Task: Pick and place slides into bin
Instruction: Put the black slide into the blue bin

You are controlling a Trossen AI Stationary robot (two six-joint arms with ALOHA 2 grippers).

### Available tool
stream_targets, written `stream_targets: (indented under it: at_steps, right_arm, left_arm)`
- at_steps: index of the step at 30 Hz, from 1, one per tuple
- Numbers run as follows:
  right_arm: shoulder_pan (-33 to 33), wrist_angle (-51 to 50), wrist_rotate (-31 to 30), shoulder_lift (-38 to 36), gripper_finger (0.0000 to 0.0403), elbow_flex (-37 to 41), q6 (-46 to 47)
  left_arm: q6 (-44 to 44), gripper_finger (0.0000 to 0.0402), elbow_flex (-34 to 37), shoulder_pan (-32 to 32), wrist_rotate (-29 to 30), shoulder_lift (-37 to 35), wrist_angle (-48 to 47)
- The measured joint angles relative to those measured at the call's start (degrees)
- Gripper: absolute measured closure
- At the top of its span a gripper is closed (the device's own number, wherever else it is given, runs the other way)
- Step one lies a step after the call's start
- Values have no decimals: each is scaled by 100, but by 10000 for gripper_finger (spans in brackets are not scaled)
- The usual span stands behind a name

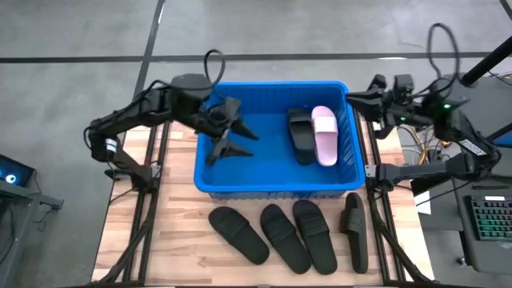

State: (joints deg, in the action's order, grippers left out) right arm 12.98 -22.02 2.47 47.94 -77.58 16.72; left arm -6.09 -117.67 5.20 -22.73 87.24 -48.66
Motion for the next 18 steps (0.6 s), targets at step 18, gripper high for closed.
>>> stream_targets:
  at_steps: [18]
  right_arm:
    - [-1915, 1067, -2374, 1112, 349, -206, -822]
  left_arm:
    - [-635, 340, 1492, -1187, 1710, -1680, -1198]
